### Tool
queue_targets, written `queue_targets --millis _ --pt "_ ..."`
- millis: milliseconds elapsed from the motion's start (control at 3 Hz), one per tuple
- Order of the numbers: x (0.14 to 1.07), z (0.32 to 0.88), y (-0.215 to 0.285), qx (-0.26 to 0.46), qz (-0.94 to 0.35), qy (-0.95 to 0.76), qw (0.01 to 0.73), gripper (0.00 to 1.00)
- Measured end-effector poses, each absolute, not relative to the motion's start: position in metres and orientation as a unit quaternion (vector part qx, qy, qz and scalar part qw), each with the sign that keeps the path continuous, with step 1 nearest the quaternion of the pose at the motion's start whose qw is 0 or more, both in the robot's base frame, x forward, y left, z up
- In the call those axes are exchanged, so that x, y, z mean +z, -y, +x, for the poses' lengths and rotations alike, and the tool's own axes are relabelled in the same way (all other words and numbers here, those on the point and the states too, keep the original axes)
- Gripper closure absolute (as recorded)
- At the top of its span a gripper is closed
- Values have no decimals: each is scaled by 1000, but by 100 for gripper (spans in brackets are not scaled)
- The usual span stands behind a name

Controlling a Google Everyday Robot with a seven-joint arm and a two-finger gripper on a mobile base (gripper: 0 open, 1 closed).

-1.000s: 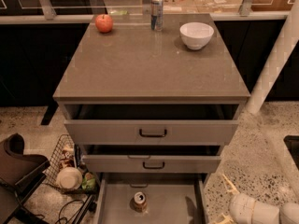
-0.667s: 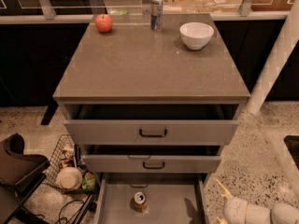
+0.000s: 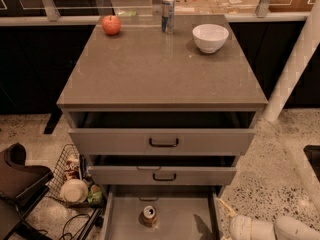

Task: Pick orange can from bottom drawer and place on counter

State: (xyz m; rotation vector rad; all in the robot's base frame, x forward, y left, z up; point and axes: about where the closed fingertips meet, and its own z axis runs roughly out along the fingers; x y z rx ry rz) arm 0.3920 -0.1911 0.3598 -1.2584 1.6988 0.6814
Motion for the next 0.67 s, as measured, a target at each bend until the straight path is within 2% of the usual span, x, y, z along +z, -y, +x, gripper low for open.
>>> queue_targets --millis 333,667 --pt "356 398 184 281 -510 -681 444 0" --pt "333 418 157 305 -516 -661 452 0"
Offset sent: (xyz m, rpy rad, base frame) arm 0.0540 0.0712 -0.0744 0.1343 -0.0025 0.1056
